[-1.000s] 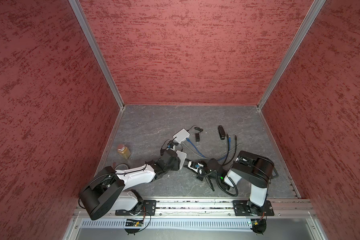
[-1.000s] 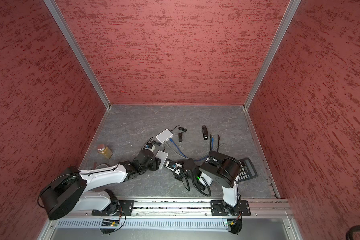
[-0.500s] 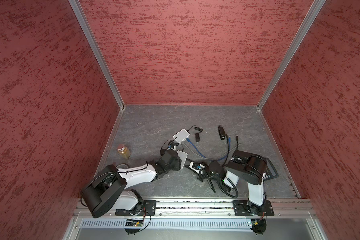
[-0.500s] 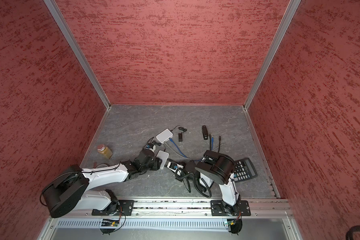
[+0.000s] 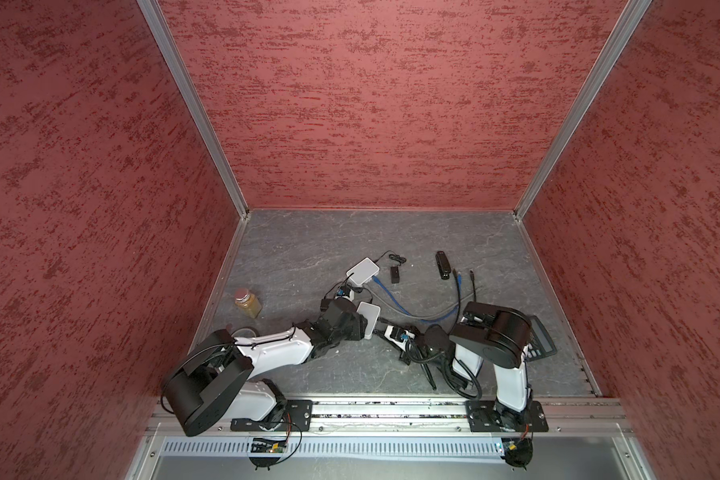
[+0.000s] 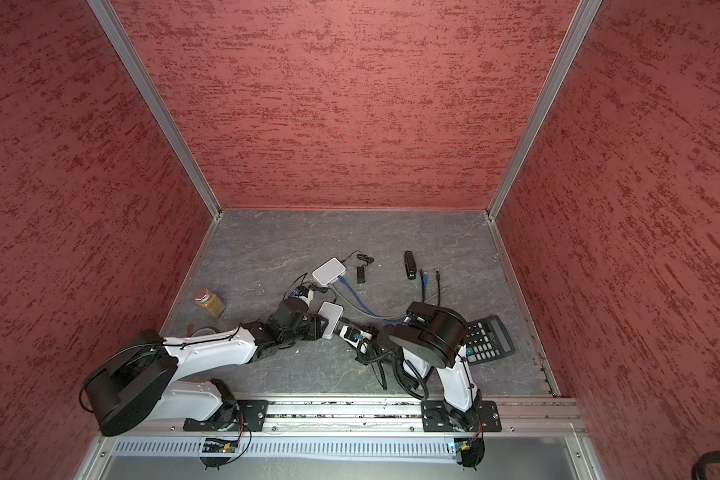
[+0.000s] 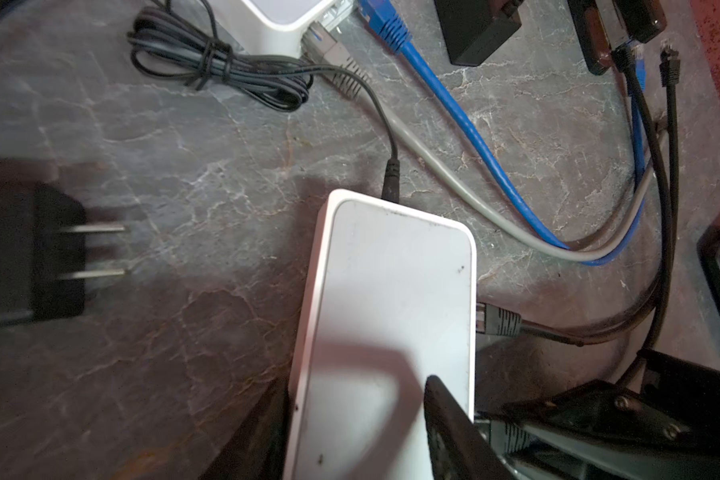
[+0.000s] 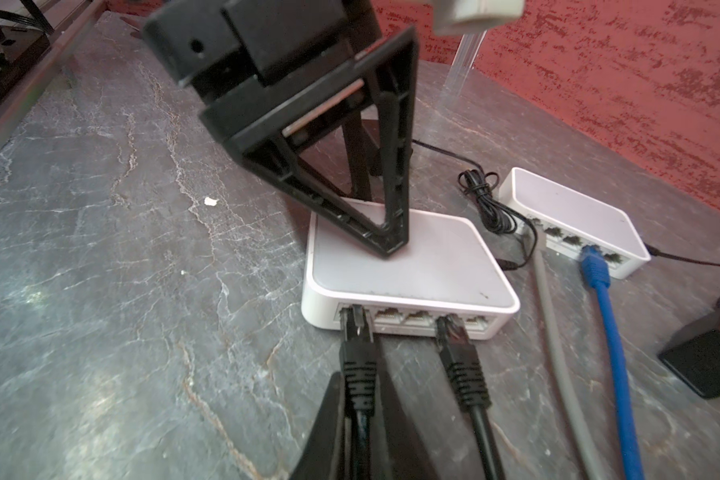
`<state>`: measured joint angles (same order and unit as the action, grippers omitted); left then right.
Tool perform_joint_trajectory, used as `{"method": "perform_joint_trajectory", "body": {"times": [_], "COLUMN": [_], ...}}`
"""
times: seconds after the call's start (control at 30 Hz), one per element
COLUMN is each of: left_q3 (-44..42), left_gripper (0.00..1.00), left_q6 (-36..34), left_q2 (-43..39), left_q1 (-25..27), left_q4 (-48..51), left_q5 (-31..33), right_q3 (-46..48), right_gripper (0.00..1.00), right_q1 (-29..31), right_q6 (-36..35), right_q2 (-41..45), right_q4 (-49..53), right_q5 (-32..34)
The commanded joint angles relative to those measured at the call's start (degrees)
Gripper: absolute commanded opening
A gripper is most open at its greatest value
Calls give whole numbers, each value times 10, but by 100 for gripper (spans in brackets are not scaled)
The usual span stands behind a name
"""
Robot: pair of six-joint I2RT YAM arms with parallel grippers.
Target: Insert the plug into the switch port
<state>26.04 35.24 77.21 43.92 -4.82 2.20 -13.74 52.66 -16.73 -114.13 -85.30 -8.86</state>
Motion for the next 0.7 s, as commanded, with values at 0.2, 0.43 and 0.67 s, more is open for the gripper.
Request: {"method": "perform_joint_trajectory", "body": {"times": [0.2, 0.43, 0.67], "left_q3": [22, 54, 55], "left_gripper": [52, 50, 49], "left_q6": [-3, -57, -53], "left_q2": [-1, 17, 33], "left_q1": [58, 94, 106], "left_q4": [-71, -63, -109], "left_q5": [-60, -47, -71], "right_q3": [-33, -44, -65], "right_gripper": [0, 0, 0], "right_q1": [6, 9, 10], "right_q6": [4, -4, -10], "right_q2": [28, 38, 53], "right_q4": [-1, 16, 32], "right_q5": [-17, -19, -16]}}
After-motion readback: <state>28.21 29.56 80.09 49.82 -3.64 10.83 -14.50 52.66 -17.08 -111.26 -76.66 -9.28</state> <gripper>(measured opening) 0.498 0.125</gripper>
